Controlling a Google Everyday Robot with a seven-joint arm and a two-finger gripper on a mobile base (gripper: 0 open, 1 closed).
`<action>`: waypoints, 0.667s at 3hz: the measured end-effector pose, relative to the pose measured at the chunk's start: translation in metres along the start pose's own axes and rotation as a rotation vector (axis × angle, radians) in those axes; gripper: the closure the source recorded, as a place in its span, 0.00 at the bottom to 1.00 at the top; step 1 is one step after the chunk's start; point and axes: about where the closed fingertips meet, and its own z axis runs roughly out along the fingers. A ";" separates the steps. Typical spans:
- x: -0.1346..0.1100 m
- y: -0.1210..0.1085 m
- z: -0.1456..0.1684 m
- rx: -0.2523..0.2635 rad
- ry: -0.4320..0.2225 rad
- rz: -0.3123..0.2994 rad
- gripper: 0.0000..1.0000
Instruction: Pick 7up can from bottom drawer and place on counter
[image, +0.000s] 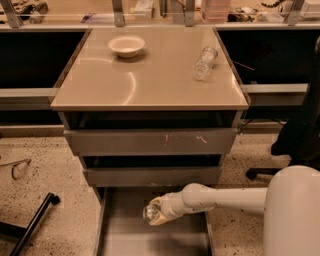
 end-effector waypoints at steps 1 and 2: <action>0.000 0.000 0.000 0.000 0.000 0.000 1.00; -0.018 -0.005 -0.024 0.021 -0.020 0.004 1.00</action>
Offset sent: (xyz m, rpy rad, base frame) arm -0.0015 -0.0086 0.0785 0.0552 -0.0368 -0.0356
